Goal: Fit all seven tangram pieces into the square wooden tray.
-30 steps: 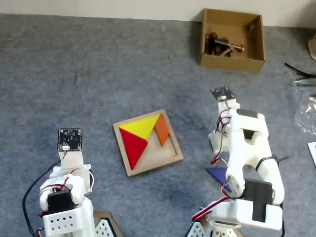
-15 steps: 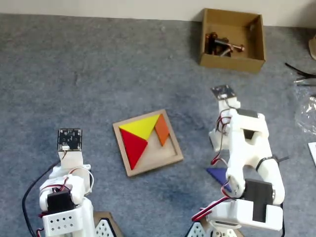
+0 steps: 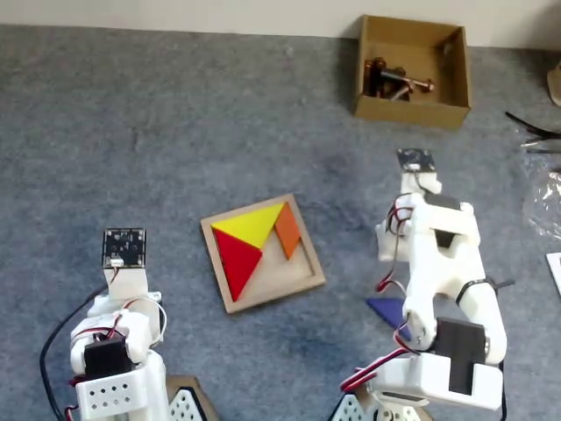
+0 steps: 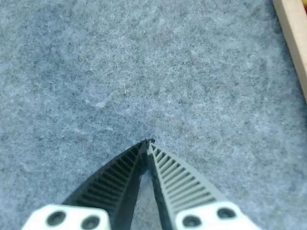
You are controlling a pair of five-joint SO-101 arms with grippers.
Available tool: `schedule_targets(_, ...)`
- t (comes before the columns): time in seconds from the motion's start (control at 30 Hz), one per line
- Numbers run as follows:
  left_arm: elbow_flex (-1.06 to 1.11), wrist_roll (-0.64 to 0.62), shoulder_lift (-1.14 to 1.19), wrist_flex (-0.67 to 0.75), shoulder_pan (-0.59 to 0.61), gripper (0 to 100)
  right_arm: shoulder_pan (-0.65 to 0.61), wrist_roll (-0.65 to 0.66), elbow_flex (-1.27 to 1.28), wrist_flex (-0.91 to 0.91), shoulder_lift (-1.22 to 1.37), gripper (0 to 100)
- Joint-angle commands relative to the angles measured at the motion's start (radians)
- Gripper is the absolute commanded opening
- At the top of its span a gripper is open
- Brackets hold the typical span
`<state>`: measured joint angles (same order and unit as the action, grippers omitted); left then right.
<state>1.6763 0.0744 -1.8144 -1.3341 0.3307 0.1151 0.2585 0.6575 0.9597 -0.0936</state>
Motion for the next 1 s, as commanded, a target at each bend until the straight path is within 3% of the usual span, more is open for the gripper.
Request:
schedule_targets(0.0, 0.019, -0.009, -0.007, -0.005, 0.013, 1, 0.018, -0.026, -0.056, -0.022, -0.018, 14.5)
schedule_targets(0.2, 0.019, -0.009, -0.007, -0.005, 0.013, 1, 0.053, -0.032, -0.056, -0.094, -0.010, 14.5)
schedule_targets(0.97, 0.019, -0.009, -0.007, -0.005, 0.013, 1, 0.070, -0.034, -0.090, -0.097, -0.019, 14.5)
